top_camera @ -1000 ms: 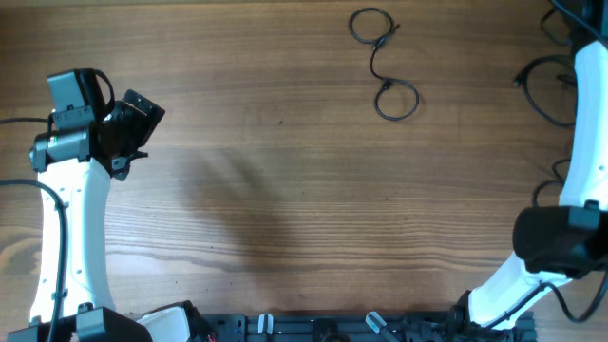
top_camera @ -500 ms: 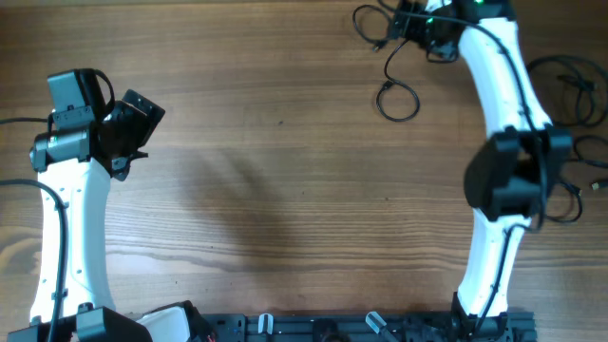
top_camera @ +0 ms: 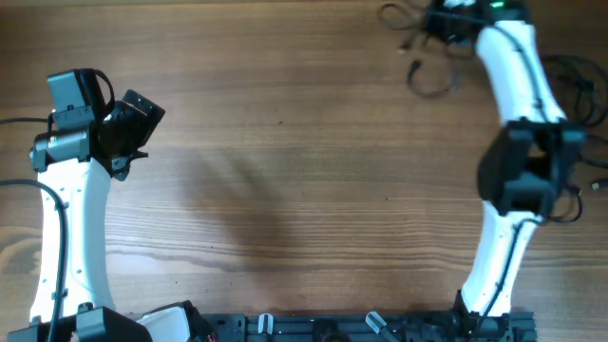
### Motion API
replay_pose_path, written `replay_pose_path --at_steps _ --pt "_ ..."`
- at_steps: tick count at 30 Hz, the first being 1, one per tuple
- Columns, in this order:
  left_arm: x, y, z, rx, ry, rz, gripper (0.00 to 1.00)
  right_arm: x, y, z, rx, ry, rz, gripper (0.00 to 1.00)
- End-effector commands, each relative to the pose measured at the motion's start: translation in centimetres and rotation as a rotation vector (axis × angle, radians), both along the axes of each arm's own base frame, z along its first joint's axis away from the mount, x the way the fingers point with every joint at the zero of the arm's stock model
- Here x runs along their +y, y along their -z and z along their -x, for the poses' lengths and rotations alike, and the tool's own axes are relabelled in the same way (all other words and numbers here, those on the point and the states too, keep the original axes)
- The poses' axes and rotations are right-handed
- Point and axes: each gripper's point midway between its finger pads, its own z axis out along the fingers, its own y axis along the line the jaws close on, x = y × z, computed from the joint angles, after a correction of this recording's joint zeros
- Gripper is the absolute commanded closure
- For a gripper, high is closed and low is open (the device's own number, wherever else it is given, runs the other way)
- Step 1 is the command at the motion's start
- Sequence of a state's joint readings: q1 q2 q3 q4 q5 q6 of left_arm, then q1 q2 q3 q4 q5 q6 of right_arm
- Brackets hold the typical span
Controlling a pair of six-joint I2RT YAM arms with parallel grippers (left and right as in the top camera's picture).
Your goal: Untangle cables
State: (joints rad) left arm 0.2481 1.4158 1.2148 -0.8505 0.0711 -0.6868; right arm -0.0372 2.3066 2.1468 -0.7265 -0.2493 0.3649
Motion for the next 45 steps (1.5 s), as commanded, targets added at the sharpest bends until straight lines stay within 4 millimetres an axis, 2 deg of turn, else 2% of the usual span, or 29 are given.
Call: replay_pose_path --at_steps 1,3,5,7,9,10,11,12,15,18,20,22,24,25,26,27,28,29,30,31,33,36,37,38,39,41,43,45 --pt "0.4 0.4 0.1 0.013 -0.017 -0.009 0.0 -9.0 -11.7 0.7 -0.232 0.252 0.071 0.96" --pt "0.4 0.4 0.2 0.013 -0.017 -0.009 0.0 -12.9 -12.7 0.9 -0.265 0.352 0.124 0.96" --pt "0.4 0.4 0.1 0.013 -0.017 -0.009 0.0 -16.4 -11.3 1.5 -0.228 0.487 0.164 0.96" --pt "0.4 0.4 0.1 0.013 -0.017 -0.009 0.0 -18.0 -8.9 1.3 -0.185 0.527 0.191 0.96" --pt "0.4 0.4 0.2 0.013 -0.017 -0.009 0.0 -18.2 -6.4 0.8 -0.148 0.525 0.193 0.92" --pt "0.4 0.4 0.1 0.013 -0.017 -0.009 0.0 -18.3 -5.1 0.6 -0.125 0.518 0.198 0.75" --pt "0.4 0.4 0.2 0.013 -0.017 -0.009 0.0 -18.3 -3.6 0.4 -0.102 0.517 0.197 0.44" --pt "0.4 0.4 0.2 0.013 -0.017 -0.009 0.0 -18.3 -1.6 0.3 -0.065 0.513 0.198 0.0" --pt "0.4 0.4 0.2 0.013 -0.017 -0.009 0.0 -18.9 1.6 1.6 0.041 0.534 0.227 0.0" --pt "0.4 0.4 0.2 0.013 -0.017 -0.009 0.0 -19.8 2.2 3.1 0.098 0.57 0.262 0.0" --pt "0.4 0.4 0.2 0.013 -0.017 -0.009 0.0 -19.5 1.5 3.6 0.109 0.582 0.238 0.0" --pt "0.4 0.4 0.2 0.013 -0.017 -0.009 0.0 -18.0 -1.3 3.5 0.059 0.533 0.167 0.0" --pt "0.4 0.4 0.1 0.013 -0.017 -0.009 0.0 -13.9 -7.2 2.5 -0.083 0.346 0.044 0.0" --pt "0.4 0.4 0.2 0.013 -0.017 -0.009 0.0 -11.3 -10.2 2.4 -0.16 0.213 0.008 0.0" --pt "0.4 0.4 0.1 0.013 -0.017 -0.009 0.0 -9.4 -12.4 2.8 -0.206 0.136 -0.011 0.0" --pt "0.4 0.4 0.2 0.013 -0.017 -0.009 0.0 -6.7 -15.5 3.7 -0.266 0.036 -0.014 0.0" --pt "0.4 0.4 0.2 0.013 -0.017 -0.009 0.0 -3.8 -18.5 5.6 -0.305 -0.047 -0.01 0.0" --pt "0.4 0.4 0.2 0.013 -0.017 -0.009 0.0 -1.6 -20.3 7.3 -0.317 -0.1 -0.008 0.0" --pt "0.4 0.4 0.2 0.013 -0.017 -0.009 0.0 1.2 -22.3 10.2 -0.305 -0.146 -0.02 0.0" --pt "0.4 0.4 0.2 0.013 -0.017 -0.009 0.0 3.1 -23.2 12.5 -0.285 -0.18 -0.029 0.0" --pt "0.4 0.4 0.2 0.013 -0.017 -0.009 0.0 6.3 -24.3 16.5 -0.247 -0.249 -0.042 0.0" --pt "0.4 0.4 0.2 0.013 -0.017 -0.009 0.0 9.0 -25.5 18.9 -0.252 -0.314 -0.049 0.0" --pt "0.4 0.4 0.1 0.013 -0.017 -0.009 0.0 9.1 -25.0 19.6 -0.237 -0.343 -0.007 0.0" --pt "0.4 0.4 0.1 0.013 -0.017 -0.009 0.0 8.8 -23.6 21.0 -0.171 -0.374 0.026 0.01" --pt "0.4 0.4 0.2 0.013 -0.017 -0.009 0.0 7.5 -20.8 23.5 -0.013 -0.368 0.081 0.0" --pt "0.4 0.4 0.1 0.013 -0.017 -0.009 0.0 6.1 -19.1 25.4 0.103 -0.336 0.13 0.0" --pt "0.4 0.4 0.2 0.013 -0.017 -0.009 0.0 6.0 -18.5 26.6 0.156 -0.34 0.125 0.0" --pt "0.4 0.4 0.2 0.013 -0.017 -0.009 0.0 6.5 -18.5 26.7 0.147 -0.383 0.133 0.0"
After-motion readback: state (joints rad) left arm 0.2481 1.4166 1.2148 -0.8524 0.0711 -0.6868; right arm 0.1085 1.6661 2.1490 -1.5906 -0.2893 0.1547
